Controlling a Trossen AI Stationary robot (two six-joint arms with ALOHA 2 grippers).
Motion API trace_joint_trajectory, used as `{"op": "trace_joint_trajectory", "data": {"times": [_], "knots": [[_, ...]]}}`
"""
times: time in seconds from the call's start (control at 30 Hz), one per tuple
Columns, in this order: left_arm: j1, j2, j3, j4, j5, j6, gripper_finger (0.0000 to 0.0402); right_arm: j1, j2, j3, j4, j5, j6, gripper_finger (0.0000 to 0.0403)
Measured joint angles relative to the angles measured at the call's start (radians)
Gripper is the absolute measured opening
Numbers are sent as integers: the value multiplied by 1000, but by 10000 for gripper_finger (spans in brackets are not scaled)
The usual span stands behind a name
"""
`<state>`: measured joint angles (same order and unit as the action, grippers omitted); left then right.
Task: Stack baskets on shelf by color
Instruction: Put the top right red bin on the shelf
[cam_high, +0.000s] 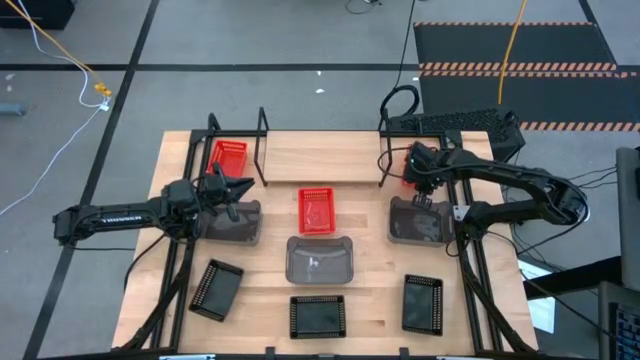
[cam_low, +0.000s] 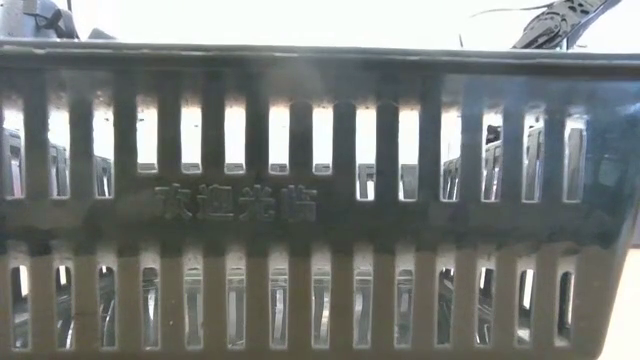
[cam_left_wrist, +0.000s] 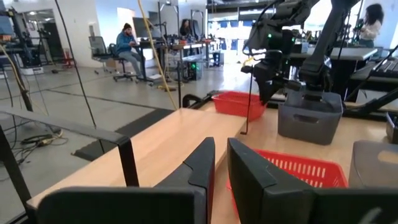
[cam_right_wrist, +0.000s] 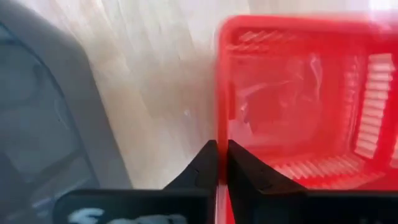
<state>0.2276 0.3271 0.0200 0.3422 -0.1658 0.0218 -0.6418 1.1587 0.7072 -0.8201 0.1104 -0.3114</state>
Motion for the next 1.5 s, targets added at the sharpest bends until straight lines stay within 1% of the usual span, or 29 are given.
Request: {"op": "trace_joint_trajectory", "data": {"times": [0.03, 0.1, 0.13, 0.23, 0.3, 0.37, 0.43, 0.53, 0.7, 0.83, 0.9, 1.03, 1.1, 1.17, 1.2, 1.27, 1.5], "knots": [[0, 0, 0, 9, 0, -1, 47, 1, -1, 15, -18, 13, 8, 12], [0, 0, 1, 23, 0, -4, 47, 13, -5, 61, -73, 80, 45, 8], [0, 0, 1, 26, 0, -4, 47, 22, -7, 90, -105, 142, 73, 6], [0, 0, 1, 26, 0, -10, 47, 62, -20, 198, -195, 383, 136, 6], [0, 0, 1, 26, -1, -18, 47, 92, -29, 280, -238, 496, 137, 5], [0, 0, 1, 26, -1, -24, 47, 116, -37, 362, -249, 555, 108, 4], [0, 0, 1, 27, -1, -25, 47, 134, -38, 451, -244, 571, 76, 3], [0, 0, 1, 29, -1, -30, 47, 143, -37, 557, -198, 571, 21, 3], [0, 0, 1, 29, -2, -29, 47, 157, 12, 672, -41, 562, -63, 3], [0, 0, 1, 29, -2, -27, 47, 198, 129, 756, 19, 435, -76, 3], [0, 0, 1, 29, -3, -25, 47, 218, 207, 784, 46, 413, -120, 3], [0, 0, 1, 29, -13, -19, 47, 240, 358, 823, 26, 394, -211, 2], [0, 0, 1, 26, -13, -23, 47, 240, 414, 824, -6, 329, -235, 2], [0, 0, 1, 10, -13, -24, 47, 234, 461, 824, -31, 236, -243, 2], [0, 0, 1, -2, -13, -26, 47, 230, 481, 824, -45, 194, -239, 2], [0, 0, 1, -29, -13, -28, 47, 226, 512, 824, -67, 145, -223, 3], [0, 0, 1, -55, -13, -41, 47, 214, 586, 825, -107, 98, -119, 5]]}}
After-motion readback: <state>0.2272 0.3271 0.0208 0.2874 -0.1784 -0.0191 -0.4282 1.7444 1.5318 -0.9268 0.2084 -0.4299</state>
